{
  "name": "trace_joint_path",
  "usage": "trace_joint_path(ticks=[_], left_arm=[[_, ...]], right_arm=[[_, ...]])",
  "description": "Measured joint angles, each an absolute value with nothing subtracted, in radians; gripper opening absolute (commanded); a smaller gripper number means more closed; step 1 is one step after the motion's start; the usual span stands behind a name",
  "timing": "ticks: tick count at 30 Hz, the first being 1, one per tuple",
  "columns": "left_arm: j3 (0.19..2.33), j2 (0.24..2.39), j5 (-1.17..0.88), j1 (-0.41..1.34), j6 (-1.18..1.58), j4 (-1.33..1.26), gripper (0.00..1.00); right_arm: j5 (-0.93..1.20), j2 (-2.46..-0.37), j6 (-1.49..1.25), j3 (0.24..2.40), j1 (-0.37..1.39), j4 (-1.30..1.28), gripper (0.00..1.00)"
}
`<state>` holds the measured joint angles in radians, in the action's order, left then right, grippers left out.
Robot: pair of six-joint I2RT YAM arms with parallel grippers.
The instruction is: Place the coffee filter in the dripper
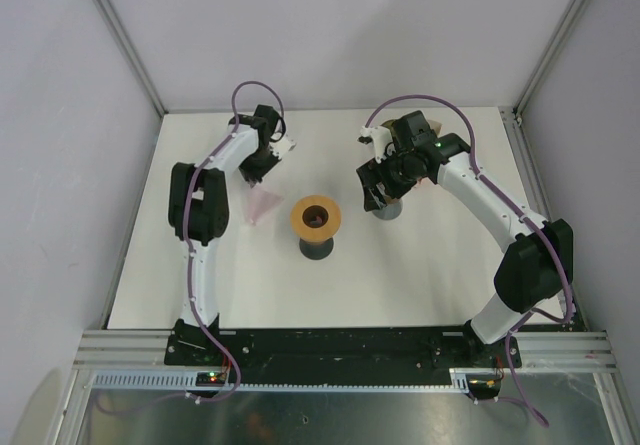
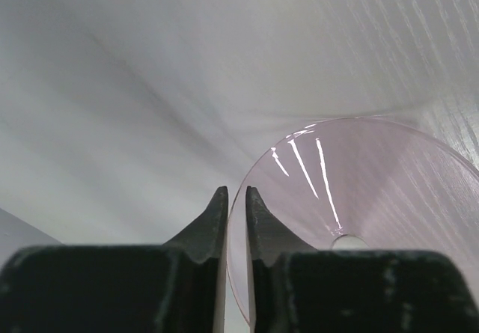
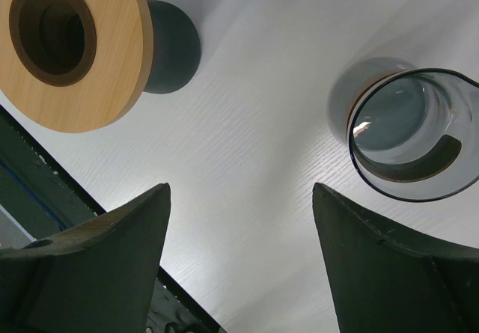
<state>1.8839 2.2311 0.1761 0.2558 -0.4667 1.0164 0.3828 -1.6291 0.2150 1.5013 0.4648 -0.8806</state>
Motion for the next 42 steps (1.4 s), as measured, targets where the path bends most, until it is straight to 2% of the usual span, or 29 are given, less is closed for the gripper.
trace_joint_path(ticks=[4, 18, 21, 26, 31, 36, 42], left_arm=[[1.884, 2.233, 0.167, 0.255, -0.480, 1.037, 0.01], [1.901, 2.219, 0.065, 0.255, -0.480, 1.065, 0.00], [1.902, 2.204, 0.044, 0.255, -0.480, 1.066, 0.09], [1.973, 2.202, 0.003, 0.244, -0.470, 1.081, 0.37], [2.103, 2.192, -0.077, 0.213, -0.427, 1.072, 0.55], [2.129, 2.154, -0.148, 0.165, -0.354, 1.065, 0.67], [2.036, 2.072, -0.226, 0.149, -0.295, 1.064, 0.69]], right_arm=[[0.383, -1.629, 0.215, 1.501, 0.466, -0.881, 0.81], [0.383, -1.629, 0.214, 1.501, 0.466, -0.881, 0.82], [0.382, -1.629, 0.214, 1.502, 0.466, -0.881, 0.82], [0.383, -1.629, 0.214, 1.502, 0.466, -0.880, 0.82], [0.382, -1.629, 0.214, 1.501, 0.469, -0.880, 0.82], [0.383, -1.629, 0.210, 1.501, 0.473, -0.878, 0.82], [0.387, -1.674, 0.188, 1.561, 0.493, -0.862, 0.83]])
